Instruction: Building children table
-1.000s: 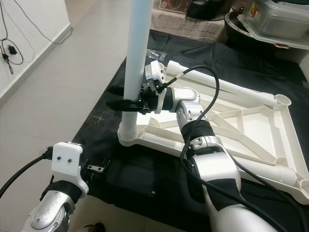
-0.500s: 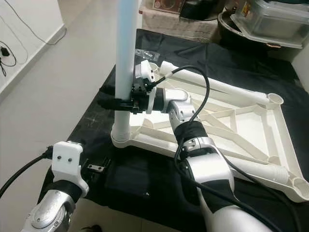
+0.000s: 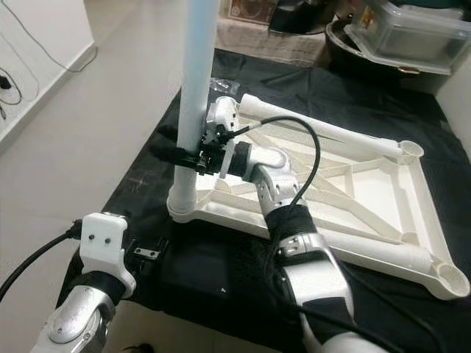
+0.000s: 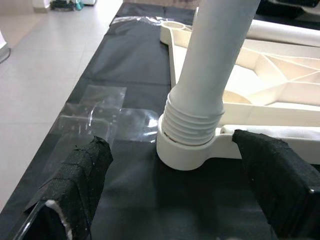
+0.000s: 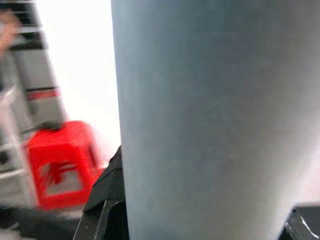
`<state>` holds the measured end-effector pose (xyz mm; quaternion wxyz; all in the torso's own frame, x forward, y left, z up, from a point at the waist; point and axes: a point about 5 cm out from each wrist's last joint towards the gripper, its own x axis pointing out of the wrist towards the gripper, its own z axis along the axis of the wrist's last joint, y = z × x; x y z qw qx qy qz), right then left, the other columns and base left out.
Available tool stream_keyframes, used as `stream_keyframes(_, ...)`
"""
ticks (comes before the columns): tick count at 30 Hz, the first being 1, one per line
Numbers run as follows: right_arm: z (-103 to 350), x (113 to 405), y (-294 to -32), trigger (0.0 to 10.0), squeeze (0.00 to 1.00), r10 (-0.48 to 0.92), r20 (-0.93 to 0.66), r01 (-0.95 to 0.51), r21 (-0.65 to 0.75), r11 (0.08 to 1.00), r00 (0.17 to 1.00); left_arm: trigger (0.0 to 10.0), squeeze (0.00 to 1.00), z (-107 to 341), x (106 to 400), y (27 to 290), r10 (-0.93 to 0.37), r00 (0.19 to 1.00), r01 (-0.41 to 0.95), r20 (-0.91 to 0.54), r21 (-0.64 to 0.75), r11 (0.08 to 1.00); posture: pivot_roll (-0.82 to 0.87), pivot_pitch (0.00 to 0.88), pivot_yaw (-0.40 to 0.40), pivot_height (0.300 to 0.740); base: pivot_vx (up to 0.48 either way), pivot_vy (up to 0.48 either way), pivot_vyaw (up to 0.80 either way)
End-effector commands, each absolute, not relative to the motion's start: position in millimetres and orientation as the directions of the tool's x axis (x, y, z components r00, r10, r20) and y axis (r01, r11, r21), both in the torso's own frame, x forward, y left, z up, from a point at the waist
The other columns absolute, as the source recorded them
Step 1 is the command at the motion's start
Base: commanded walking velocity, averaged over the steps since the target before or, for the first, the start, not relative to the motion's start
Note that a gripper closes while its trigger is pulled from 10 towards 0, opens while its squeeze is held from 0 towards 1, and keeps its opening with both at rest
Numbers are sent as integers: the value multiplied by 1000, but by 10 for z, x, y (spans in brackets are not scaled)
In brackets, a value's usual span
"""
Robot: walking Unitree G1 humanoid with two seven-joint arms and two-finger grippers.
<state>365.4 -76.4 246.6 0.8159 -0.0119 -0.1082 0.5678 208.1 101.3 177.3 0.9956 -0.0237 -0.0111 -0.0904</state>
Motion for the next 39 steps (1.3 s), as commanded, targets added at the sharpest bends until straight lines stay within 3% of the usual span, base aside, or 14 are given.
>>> stream_keyframes(1, 2101, 3710, -899, 10000, 0, 866, 23, -863, -72, 500, 500, 10000, 0, 1732, 2082, 1014, -187, 982, 187, 13, -45, 981, 114, 188, -100, 740, 0, 0, 0)
stream_keyframes(2, 2096, 3726, -915, 10000, 0, 805, 32, -804, -53, 593, 592, 10000, 0, 1728, 2095, 1018, -187, 982, 188, 14, -43, 981, 112, 186, -98, 740, 0, 0, 0)
stream_keyframes(3, 2096, 3726, -915, 10000, 0, 805, 32, -804, -53, 593, 592, 10000, 0, 1728, 2095, 1018, -187, 982, 188, 14, -43, 981, 112, 186, -98, 740, 0, 0, 0)
stream_keyframes(5, 2104, 3716, -955, 10000, 0, 675, 58, -671, -74, 737, 735, 10000, 0, 1719, 2124, 1026, -188, 982, 188, 17, -39, 981, 109, 180, -95, 740, 0, 0, 0)
stream_keyframes(9, 2095, 3649, -969, 10000, 0, 548, 65, -544, -74, 836, 834, 10000, 0, 1716, 2150, 1045, -185, 982, 186, 21, -32, 982, 106, 174, -94, 740, 0, 0, 0)
stream_keyframes(17, 2070, 3590, -996, 10000, 0, 315, 10, -314, -52, 948, 949, 10000, 0, 1717, 2179, 1069, -178, 984, 179, 28, -25, 984, 104, 165, -98, 740, 0, 0, 0)
stream_keyframes(19, 2083, 3570, -963, 10000, 0, 148, -33, -149, -13, 989, 988, 10000, 0, 1719, 2200, 1073, -176, 984, 177, 34, -24, 984, 101, 163, -95, 740, 0, 0, 0)
stream_keyframes(24, 2101, 3554, -935, 10000, 0, -29, -74, 30, 23, 999, 997, 10000, 0, 1718, 2213, 1070, -175, 984, 176, 38, -22, 984, 107, 163, -99, 740, 0, 0, 0)
stream_keyframes(26, 2099, 3539, -898, 10000, 0, -158, -92, 165, 76, 983, 983, 10000, 0, 1720, 2219, 1076, -175, 984, 176, 41, -18, 984, 108, 164, -98, 740, 0, 0, 0)
stream_keyframes(34, 2063, 3447, -864, 10000, 0, -325, -167, 350, 146, 925, 931, 10000, 0, 1721, 2240, 1101, -175, 984, 175, 43, -9, 984, 113, 163, -94, 740, 0, 0, 0)
stream_keyframes(39, 2035, 3373, -807, 10000, 0, -357, -257, 415, 222, 882, 898, 10000, 0, 1715, 2252, 1109, -177, 983, 178, 43, -6, 984, 112, 163, -92, 740, 0, 0, 0)
